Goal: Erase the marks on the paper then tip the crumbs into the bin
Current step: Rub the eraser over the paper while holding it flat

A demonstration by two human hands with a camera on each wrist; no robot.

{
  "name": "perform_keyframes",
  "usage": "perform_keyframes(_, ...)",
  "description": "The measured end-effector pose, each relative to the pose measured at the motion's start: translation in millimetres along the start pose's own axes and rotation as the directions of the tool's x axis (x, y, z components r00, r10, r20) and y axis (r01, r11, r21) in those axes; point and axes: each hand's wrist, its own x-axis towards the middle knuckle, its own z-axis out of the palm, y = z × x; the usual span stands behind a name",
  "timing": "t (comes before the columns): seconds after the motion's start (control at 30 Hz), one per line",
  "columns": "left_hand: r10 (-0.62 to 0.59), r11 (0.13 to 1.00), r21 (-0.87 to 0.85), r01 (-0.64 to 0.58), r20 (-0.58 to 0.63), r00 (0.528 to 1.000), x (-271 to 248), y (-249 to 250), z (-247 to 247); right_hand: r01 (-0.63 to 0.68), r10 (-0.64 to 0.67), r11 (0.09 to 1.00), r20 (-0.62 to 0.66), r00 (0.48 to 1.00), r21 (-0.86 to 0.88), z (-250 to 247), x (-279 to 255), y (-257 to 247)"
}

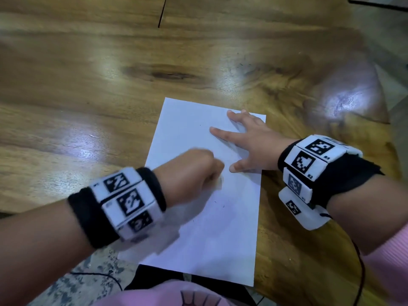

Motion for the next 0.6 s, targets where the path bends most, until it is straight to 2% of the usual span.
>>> perform_keyframes(0.1,0.040,0.997,-0.071,-0.024,0.233,0.972,-24.8,7.2,10.1,0.005,-0.005,1.000,0.005,1.000,-0.011,-1.1,-1.2,-0.3)
perform_keyframes(0.13,0.045,0.997,-0.067,-0.029,0.242,0.969,-22.1,6.6,8.9,0.006,-0.006,1.000,0.003,1.000,-0.011,-1.2,-1.5,-0.7)
perform_keyframes(0.17,0.047,0.998,-0.045,-0.039,0.200,0.979,-14.7,6.4,5.4,0.004,-0.004,1.000,0.001,1.000,-0.009,-1.1,-1.4,-0.8)
perform_keyframes(0.27,-0.032,0.998,0.062,0.033,-0.022,0.999,13.1,7.4,-4.7,0.004,-0.004,1.000,-0.002,1.000,0.012,-0.9,-1.3,-1.3)
perform_keyframes(0.33,-0.061,0.995,0.076,0.066,-0.067,0.996,17.4,6.4,-3.0,0.003,-0.003,1.000,-0.001,1.000,0.019,-0.9,-1.0,-0.9)
perform_keyframes(0.37,-0.020,0.998,0.064,0.023,-0.048,0.999,11.2,7.0,0.4,0.001,-0.001,1.000,0.001,1.000,0.017,-0.8,-0.8,-0.5)
perform_keyframes(0.43,0.095,0.995,0.015,-0.096,0.068,0.993,-10.7,10.1,6.8,-0.002,0.002,1.000,0.005,1.000,0.008,-0.1,-0.4,0.6)
perform_keyframes(0.53,0.126,0.992,-0.028,-0.123,0.257,0.958,-30.5,11.7,12.7,-0.003,0.003,1.000,0.008,1.000,0.013,0.0,-0.8,0.9)
perform_keyframes(0.6,0.125,0.992,-0.008,-0.126,0.208,0.970,-19.5,7.5,8.2,-0.003,0.003,1.000,0.011,1.000,0.007,-0.2,-1.0,0.2)
